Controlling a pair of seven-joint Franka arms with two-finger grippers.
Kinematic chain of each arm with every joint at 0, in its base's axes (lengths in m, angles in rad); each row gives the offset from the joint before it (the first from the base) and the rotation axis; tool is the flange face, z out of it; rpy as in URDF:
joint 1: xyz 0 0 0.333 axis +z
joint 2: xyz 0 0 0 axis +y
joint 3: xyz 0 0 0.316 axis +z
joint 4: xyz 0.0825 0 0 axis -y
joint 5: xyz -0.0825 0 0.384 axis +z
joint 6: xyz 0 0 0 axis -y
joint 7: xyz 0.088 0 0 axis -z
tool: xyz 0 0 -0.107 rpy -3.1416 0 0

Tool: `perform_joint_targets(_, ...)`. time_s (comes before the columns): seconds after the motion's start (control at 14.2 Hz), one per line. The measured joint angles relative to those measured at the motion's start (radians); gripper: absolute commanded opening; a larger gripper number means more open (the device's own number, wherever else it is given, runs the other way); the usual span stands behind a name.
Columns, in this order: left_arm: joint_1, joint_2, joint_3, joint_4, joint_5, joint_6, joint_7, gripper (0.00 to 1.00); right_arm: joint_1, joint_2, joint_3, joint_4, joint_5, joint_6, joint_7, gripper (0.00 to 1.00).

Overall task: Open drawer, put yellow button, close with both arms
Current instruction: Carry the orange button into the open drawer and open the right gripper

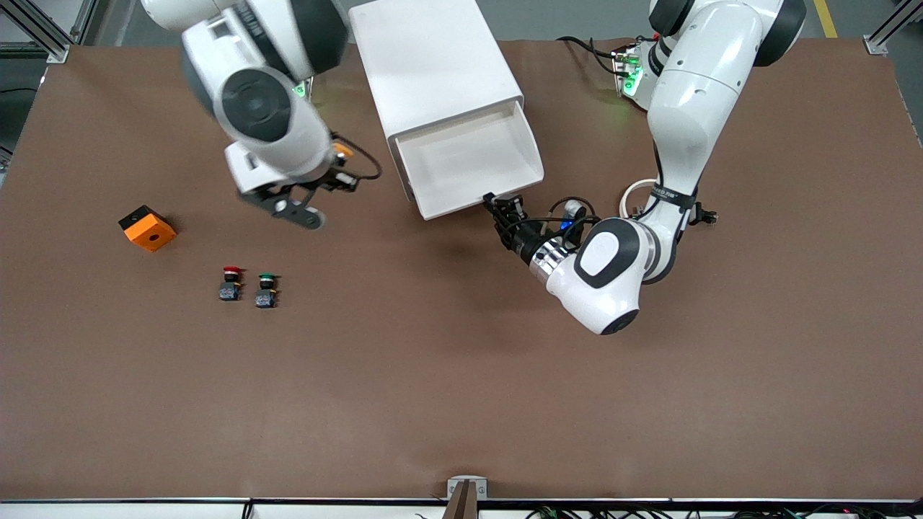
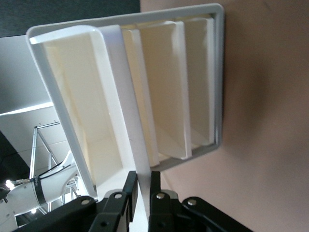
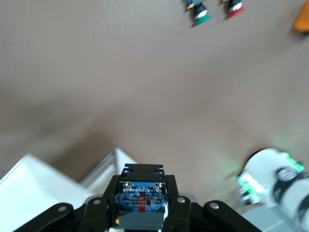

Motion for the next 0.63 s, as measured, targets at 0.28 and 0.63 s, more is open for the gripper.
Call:
perform_joint_targets(0.28, 0.028, 0.001, 0.008, 0.007, 0.0, 0.032, 0.061, 1.0, 0.117, 0.008, 0.0, -0.006, 0.08, 0.172, 0.372, 0.19)
perform_joint_targets(0.63, 0.083, 0.002, 0.017, 0.017, 0.0, 0.039, 0.182, 1.0, 0.157, 0.095, -0.001, -0.012, 0.095, 0.37, 0.631, 0.19)
